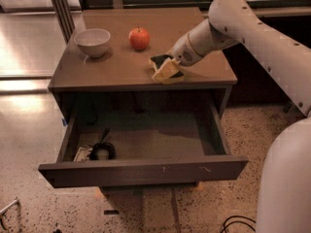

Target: Pick sponge from top drawer and place on counter

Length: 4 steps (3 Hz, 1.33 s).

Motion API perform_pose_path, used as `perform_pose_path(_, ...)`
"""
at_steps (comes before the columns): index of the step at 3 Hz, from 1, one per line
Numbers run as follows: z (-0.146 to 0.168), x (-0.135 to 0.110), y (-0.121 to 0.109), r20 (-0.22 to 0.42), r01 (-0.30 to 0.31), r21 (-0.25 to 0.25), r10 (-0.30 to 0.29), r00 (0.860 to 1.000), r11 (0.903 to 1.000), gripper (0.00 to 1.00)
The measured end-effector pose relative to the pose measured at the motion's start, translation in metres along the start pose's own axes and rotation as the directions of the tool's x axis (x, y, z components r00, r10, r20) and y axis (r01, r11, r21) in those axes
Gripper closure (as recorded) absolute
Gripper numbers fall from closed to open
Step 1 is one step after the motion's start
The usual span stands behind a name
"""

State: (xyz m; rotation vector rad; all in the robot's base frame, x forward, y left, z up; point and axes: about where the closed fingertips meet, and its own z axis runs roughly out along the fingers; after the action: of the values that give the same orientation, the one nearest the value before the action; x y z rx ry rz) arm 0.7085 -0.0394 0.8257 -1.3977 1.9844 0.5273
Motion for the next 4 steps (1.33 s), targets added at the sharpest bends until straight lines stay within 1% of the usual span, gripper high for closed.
perform_pose_path(1,0.0057,-0.0029,-0.0224,0.017,-0.006,0.014,0.006,1.0,0.9999,1.0)
perform_pose_path(2,0.0049,-0.0045,-0.0241,0.021,-0.005,0.017,0.005,1.0,0.9998,0.81)
perform_pose_path(4,0.005,-0.0045,-0.0241,0.021,-0.005,0.017,0.005,1.0,0.9998,0.35)
